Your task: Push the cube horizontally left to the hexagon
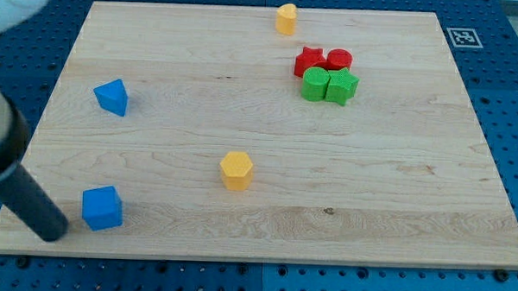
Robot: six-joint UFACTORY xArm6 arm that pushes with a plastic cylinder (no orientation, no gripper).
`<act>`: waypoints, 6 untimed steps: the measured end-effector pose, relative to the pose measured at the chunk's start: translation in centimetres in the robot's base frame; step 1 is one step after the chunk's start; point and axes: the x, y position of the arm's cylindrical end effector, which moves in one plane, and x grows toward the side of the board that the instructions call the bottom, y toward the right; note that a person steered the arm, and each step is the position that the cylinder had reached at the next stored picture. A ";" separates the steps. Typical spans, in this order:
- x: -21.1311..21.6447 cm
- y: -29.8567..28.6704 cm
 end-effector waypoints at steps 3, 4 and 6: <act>-1.7 2.3; -2.5 -0.2; -5.3 1.7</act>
